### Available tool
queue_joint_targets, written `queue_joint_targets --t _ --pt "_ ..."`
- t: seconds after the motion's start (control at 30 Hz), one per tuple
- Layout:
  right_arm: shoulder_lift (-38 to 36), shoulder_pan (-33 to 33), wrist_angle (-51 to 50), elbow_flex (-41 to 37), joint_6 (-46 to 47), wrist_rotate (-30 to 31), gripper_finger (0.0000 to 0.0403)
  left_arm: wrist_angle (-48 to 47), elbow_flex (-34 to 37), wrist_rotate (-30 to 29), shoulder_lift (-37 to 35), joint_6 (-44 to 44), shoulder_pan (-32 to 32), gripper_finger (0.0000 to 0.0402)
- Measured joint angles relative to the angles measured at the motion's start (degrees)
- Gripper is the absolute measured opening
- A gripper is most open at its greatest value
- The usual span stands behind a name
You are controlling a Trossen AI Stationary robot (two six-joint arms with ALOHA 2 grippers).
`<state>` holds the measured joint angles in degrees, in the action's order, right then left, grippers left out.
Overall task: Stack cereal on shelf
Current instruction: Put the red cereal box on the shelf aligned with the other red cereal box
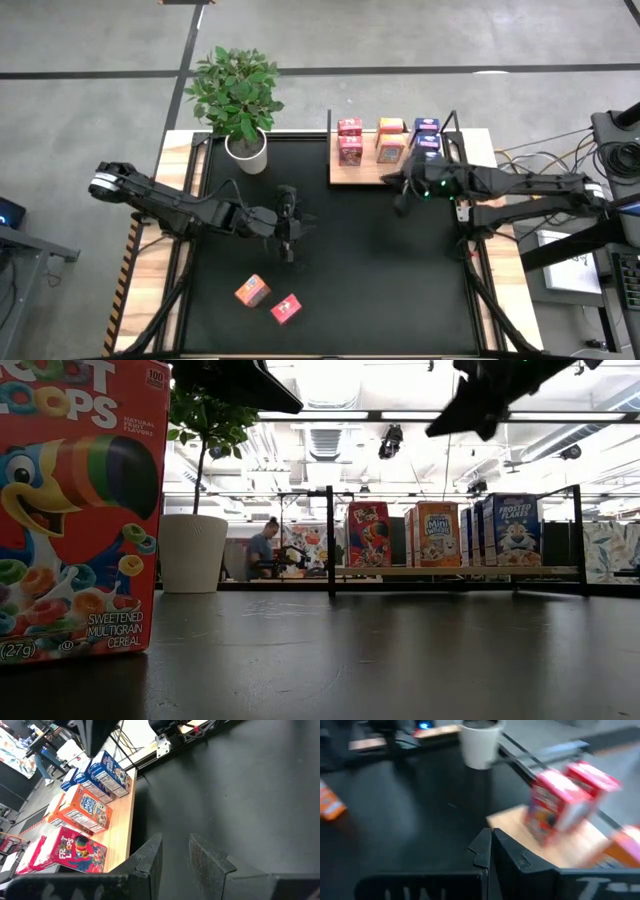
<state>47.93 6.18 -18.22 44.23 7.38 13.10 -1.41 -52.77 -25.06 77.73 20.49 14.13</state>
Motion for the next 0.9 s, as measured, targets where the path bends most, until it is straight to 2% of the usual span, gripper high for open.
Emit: queue_joint_targets --t 0.23,0.43,0.73,0.9 --pt "9.3 -10.1 13.0 0.0 -4.5 0.1 0.0009 -3.7 0.0 0.0 -0.4 0.2 0.0 0.008" --pt "17.5 -15.3 20.9 0.9 -5.0 0.1 0.0009 -6.6 0.1 0.1 -2.5 -1.8 0.1 0.008" --pt "30.9 -19.8 22.1 9.4 -4.9 -0.2 0.0009 -11.3 2.2 0.1 -7.1 -5.0 1.0 0.008" --pt "38.7 -21.6 21.9 16.8 -8.5 -3.1 0.0009 -11.5 5.5 0.2 -11.9 -6.9 1.5 0.008"
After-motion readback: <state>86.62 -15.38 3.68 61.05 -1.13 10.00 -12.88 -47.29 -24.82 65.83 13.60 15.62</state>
